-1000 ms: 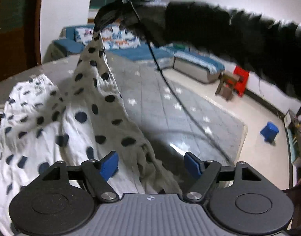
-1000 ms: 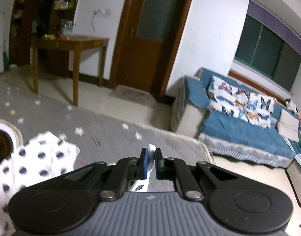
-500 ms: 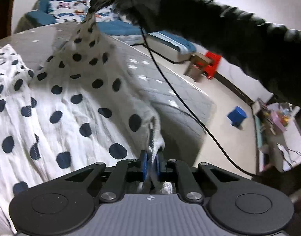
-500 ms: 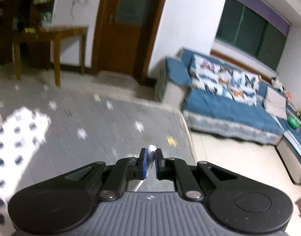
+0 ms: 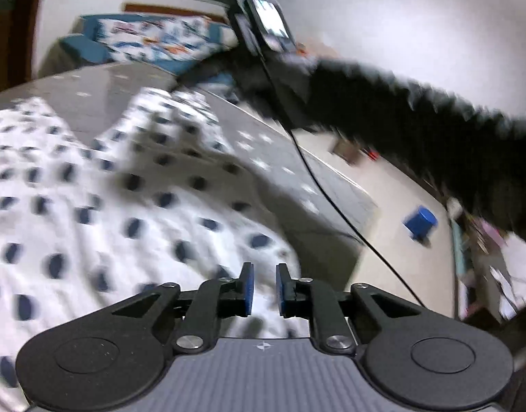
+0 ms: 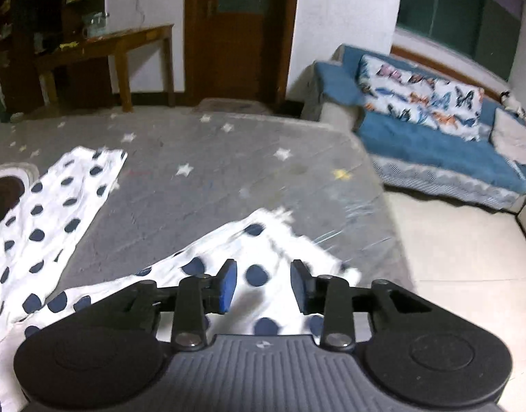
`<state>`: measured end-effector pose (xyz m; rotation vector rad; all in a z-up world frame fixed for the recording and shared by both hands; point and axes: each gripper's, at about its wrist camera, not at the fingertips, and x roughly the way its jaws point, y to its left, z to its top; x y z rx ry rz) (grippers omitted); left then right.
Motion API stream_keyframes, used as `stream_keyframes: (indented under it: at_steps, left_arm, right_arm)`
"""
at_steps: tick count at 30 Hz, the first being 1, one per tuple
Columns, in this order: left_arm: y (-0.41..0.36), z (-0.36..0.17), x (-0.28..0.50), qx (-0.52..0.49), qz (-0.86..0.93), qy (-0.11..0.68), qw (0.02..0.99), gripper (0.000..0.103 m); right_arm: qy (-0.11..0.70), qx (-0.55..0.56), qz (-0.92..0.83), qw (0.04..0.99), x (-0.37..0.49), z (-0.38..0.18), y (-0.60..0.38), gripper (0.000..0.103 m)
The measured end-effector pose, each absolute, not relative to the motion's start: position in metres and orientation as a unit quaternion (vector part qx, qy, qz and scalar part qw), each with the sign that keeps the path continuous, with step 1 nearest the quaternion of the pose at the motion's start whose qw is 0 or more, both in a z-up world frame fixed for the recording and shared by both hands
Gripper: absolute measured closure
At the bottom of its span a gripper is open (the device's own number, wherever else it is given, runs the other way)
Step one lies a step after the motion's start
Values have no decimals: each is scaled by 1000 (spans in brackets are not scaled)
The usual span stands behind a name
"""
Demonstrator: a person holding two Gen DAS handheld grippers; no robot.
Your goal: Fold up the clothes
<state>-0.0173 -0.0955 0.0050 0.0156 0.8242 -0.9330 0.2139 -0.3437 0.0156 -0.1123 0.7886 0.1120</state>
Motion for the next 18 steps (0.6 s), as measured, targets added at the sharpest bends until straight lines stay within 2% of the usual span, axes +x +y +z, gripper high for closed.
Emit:
stream_keyframes:
  at_steps: [4, 6, 18]
  left_arm:
    - [-71, 3, 4, -10, -376, 391, 840, 84]
    - [-58, -1, 14, -17, -344, 400, 849, 84]
    - [-20, -23, 42, -31, -256, 424, 868, 84]
  right_arm:
    - [401, -44, 57, 913, 232, -5, -336, 68]
    - [399, -35, 57, 915, 239, -11, -336, 61]
    - [370, -16, 44, 928, 307, -20, -326, 57]
